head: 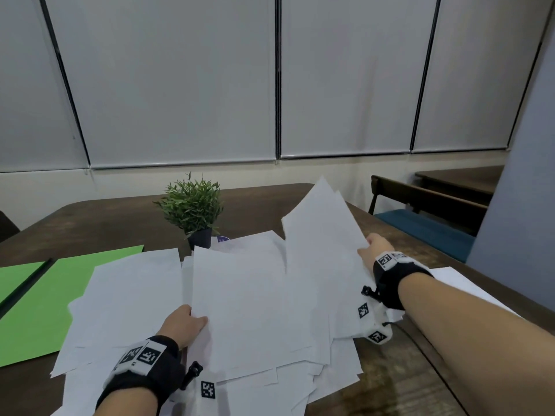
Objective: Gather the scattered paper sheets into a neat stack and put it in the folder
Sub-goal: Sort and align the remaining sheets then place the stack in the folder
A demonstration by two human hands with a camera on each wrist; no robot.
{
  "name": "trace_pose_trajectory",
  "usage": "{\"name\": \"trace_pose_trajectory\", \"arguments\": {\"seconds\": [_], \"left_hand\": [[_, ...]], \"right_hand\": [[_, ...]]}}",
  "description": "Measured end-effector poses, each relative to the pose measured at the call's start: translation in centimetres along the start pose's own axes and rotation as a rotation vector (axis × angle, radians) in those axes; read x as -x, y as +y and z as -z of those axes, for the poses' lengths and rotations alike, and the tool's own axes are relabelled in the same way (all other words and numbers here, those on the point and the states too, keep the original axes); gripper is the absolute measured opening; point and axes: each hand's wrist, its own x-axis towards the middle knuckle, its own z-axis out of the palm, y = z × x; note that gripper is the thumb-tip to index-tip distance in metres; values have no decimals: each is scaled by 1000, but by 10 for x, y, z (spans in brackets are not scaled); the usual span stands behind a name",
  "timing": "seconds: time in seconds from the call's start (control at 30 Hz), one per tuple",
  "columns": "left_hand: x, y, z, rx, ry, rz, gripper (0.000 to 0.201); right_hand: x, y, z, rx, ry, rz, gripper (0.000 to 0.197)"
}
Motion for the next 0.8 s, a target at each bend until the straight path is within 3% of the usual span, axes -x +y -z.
{"name": "trace_pose_trajectory", "arguments": {"seconds": [0.17,0.33,0.43,0.57,0.8], "left_hand": [[-4,-2,-1,33,13,36,17],[-5,1,-3,3,17,63,16],[-3,3,-1,13,13,78,14],[0,6,0,65,30,95,30],[14,16,5,251,-14,163,60]], "right_hand": [[-10,-36,45,-107,157,106,17],[-5,-77,74,-213,269,249,8],[1,-94,75,-343,265,306,8],[10,-106,60,-469,238,338,19],[16,-127,62,-512,242,354,10]]}}
